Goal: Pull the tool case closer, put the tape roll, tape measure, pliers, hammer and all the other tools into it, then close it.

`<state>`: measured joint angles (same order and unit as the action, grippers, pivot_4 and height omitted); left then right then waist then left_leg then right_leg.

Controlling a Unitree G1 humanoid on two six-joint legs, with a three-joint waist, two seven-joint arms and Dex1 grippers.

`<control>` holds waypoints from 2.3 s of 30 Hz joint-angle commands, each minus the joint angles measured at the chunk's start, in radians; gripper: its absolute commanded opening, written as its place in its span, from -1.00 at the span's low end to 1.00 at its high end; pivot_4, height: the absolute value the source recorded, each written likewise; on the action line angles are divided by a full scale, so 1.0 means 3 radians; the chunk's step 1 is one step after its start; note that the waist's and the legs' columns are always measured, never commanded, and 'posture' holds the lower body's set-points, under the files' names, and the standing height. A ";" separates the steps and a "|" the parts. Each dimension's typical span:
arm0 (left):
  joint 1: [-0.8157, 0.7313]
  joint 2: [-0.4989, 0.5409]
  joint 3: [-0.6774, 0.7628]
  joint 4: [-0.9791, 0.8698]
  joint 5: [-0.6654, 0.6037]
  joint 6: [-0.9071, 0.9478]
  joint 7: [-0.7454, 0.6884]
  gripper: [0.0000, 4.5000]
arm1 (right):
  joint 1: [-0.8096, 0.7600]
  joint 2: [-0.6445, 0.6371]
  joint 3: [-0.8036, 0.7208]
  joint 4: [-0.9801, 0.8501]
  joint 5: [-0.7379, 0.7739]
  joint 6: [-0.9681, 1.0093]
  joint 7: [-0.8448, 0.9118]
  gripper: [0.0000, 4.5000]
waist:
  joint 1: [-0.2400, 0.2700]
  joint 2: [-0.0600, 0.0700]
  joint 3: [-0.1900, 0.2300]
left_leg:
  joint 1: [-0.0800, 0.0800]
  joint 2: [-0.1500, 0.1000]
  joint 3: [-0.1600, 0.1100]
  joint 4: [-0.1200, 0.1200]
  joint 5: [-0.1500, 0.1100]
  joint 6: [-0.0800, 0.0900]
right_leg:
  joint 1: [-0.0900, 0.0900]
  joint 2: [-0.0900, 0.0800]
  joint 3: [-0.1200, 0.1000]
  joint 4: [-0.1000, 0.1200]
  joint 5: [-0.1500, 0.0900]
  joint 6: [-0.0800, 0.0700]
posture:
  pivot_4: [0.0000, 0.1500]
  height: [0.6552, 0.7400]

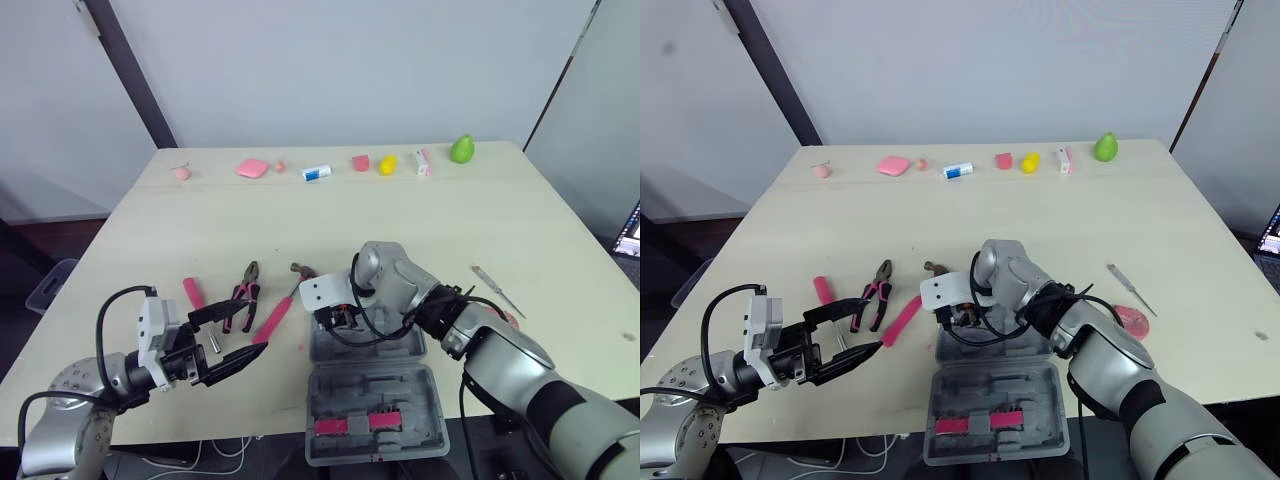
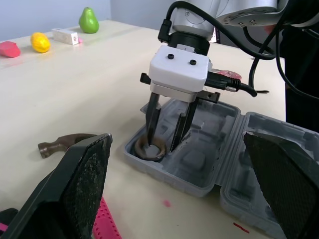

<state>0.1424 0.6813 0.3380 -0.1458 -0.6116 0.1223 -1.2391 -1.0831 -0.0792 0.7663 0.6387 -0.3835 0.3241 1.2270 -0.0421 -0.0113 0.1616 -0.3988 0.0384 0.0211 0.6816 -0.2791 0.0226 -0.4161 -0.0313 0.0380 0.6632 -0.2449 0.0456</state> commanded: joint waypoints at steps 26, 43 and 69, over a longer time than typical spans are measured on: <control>-0.0042 0.0047 0.0004 0.0143 0.0026 -0.0065 -0.0093 1.00 | 0.0844 -0.0023 -0.1149 -0.0958 0.0845 0.0380 -0.0750 -0.07 | 0.0001 -0.0001 0.0000 | 0.0000 0.0001 0.0000 -0.0007 0.0000 0.0000 | -0.0001 -0.0007 -0.0001 -0.0001 0.0000 0.0000 | 1.00 1.00; -0.0091 0.0088 -0.0035 0.0105 0.0055 0.0008 -0.0102 1.00 | 0.1088 0.0024 -0.1094 -0.0207 0.0874 -0.0135 -0.1023 -0.07 | -0.0005 -0.0002 0.0000 | 0.0003 0.0001 0.0001 -0.0007 0.0000 0.0000 | -0.0001 -0.0004 0.0001 -0.0001 0.0000 0.0001 | 1.00 1.00; 0.0213 -0.0048 0.0327 0.0171 -0.0062 0.0036 0.0241 1.00 | 0.2681 -0.0834 -0.2597 -0.2717 0.2101 -0.0087 -0.1265 -0.07 | 0.0032 -0.0005 0.0001 | 0.0000 0.0001 0.0001 -0.0013 0.0000 0.0001 | 0.0001 -0.0010 0.0002 -0.0007 -0.0001 0.0002 | 1.00 1.00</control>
<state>0.1946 0.6683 0.4037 -0.0934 -0.6228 0.1551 -1.1694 -0.2992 -0.3149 0.0380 -0.1156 0.2149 0.3208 0.8619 -0.0324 -0.0128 0.1618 -0.3986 0.0388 0.0217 0.6778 -0.2792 0.0228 -0.4158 -0.0342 0.0387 0.6611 -0.2451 0.0462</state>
